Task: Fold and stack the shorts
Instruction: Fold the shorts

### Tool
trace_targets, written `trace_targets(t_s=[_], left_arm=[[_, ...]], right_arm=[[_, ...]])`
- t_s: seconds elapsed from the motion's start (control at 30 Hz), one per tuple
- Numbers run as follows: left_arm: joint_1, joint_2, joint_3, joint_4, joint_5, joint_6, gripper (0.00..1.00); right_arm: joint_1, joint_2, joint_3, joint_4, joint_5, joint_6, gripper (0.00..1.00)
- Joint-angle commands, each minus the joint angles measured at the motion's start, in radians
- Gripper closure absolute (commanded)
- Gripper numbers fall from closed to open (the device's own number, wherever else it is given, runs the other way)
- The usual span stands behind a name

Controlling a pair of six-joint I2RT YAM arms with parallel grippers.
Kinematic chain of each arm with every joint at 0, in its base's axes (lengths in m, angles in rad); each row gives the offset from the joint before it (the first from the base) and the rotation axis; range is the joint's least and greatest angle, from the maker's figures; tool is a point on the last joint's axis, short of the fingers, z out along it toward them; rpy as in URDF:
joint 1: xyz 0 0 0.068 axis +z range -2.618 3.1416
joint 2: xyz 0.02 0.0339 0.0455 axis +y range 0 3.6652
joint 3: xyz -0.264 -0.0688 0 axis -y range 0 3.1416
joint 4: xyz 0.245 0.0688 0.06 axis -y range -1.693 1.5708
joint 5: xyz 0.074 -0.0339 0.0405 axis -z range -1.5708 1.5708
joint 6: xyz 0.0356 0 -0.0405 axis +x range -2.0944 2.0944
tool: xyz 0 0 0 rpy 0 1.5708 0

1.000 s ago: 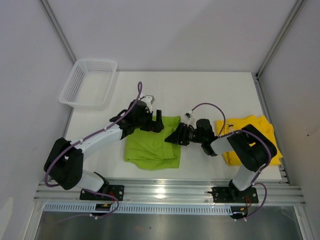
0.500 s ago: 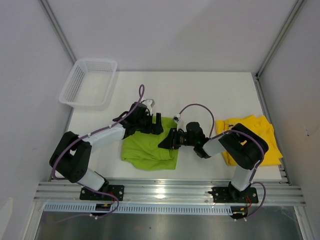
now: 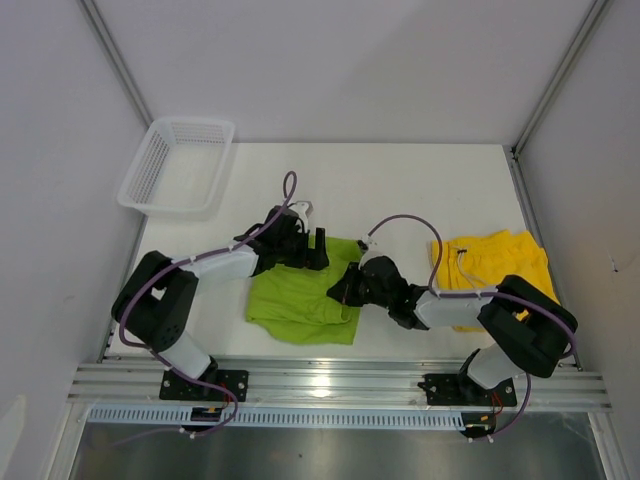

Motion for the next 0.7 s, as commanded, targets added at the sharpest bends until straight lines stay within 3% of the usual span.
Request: trace_targets(t_s=[0.0, 0.13, 0.33, 0.53, 0.6, 0.67], left_arm=[[0.008, 0.007, 0.013, 0.056, -0.019, -0.016, 0.04], [0.006, 0.016, 0.002, 0.065, -0.031, -0.02, 0.04], [0.004, 0.021, -0.002, 0.065, -0.06, -0.022, 0.03], [0.004, 0.022, 0.013, 0.06, -0.079, -0.011, 0.02], [0.004, 0.021, 0.028, 0.057, -0.09, -0.011, 0.02], [0.004, 0.019, 0.042, 0.048, -0.105, -0.011, 0.02]], right_arm=[[0.009, 0.003, -0.044, -0.044, 0.065, 0.124, 1.0], [0.024, 0.088, -0.074, 0.008, 0.057, 0.205, 1.0], [0.027, 0.277, -0.156, 0.227, -0.004, 0.297, 0.98], [0.024, 0.232, -0.151, 0.182, 0.008, 0.25, 0.8], [0.027, 0.186, -0.151, 0.143, 0.026, 0.233, 0.61], [0.03, 0.117, -0.153, 0.08, 0.04, 0.218, 0.51]])
